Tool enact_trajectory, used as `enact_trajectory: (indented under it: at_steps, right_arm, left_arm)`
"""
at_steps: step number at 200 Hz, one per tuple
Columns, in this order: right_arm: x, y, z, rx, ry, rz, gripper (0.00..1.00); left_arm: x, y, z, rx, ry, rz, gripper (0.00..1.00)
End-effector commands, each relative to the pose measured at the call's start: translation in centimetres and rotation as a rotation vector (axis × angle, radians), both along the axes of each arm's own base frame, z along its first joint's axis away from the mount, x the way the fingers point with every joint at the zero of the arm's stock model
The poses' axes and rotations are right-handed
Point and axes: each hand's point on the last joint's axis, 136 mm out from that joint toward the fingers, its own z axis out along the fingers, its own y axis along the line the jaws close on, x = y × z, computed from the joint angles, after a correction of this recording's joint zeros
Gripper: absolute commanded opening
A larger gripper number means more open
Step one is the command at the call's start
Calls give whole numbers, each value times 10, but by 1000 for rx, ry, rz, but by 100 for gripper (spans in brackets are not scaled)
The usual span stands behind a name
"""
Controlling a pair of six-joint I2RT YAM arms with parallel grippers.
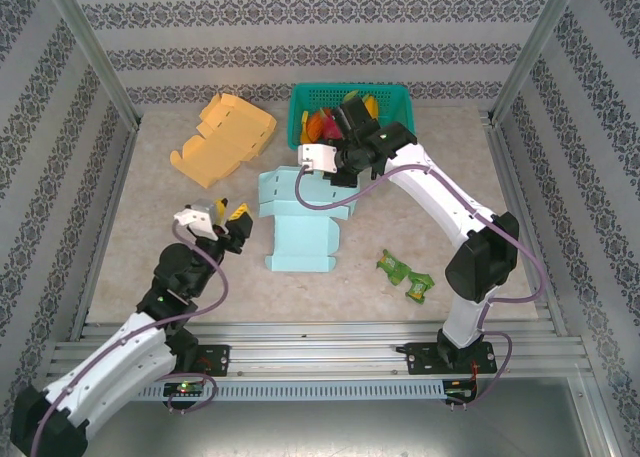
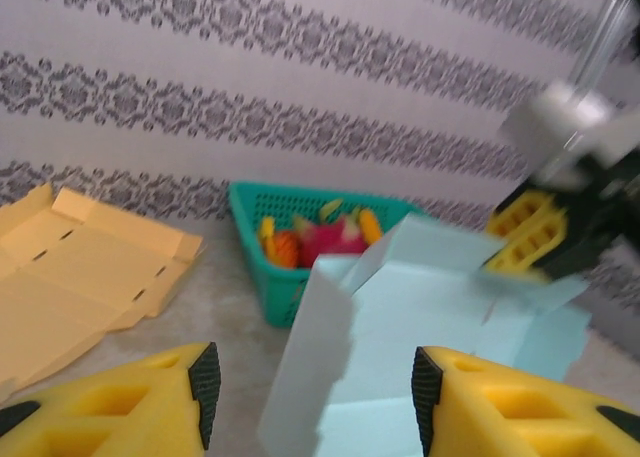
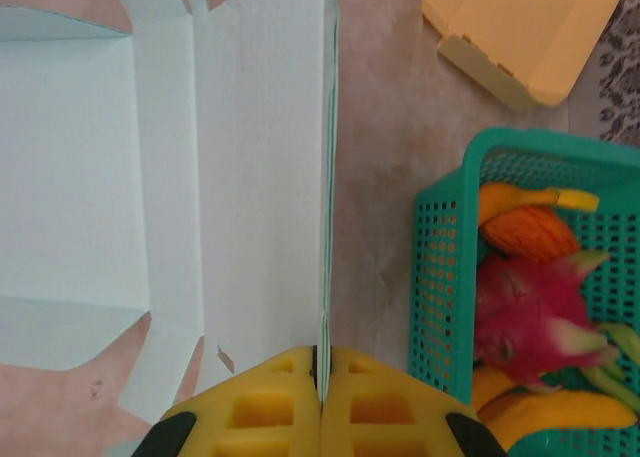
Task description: Fold the paper box
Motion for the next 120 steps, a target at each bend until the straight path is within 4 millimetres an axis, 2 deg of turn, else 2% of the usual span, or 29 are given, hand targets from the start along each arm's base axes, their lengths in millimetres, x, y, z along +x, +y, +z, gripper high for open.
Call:
enact_trajectory:
  at_steps: [1, 26, 45, 69, 86, 103, 120]
  right_arm:
    - [-1, -12, -9, -35, 52, -97, 0]
    - [-4, -17, -17, -25, 78, -145, 0]
    - [-5, -21, -24, -9, 89, -189, 0]
    - [-13, -24, -30, 30, 129, -206, 0]
    - [-13, -23, -25, 65, 139, -225, 0]
    - [-19, -21, -23, 78, 168, -195, 0]
    - [-23, -21, -25, 82, 185, -174, 0]
  left_arm:
    - [-13, -14, -4, -133, 135, -109, 53]
    - [-10, -34, -15, -237, 276, -197, 47]
    - [-8, -59, -21, -293, 348, -295, 45]
    - [-5, -88, -27, -260, 386, -345, 42]
    - [-3, -104, -29, -220, 396, -350, 42]
    - [4, -115, -36, -199, 418, -338, 40]
    - [16, -112, -48, -196, 447, -273, 35]
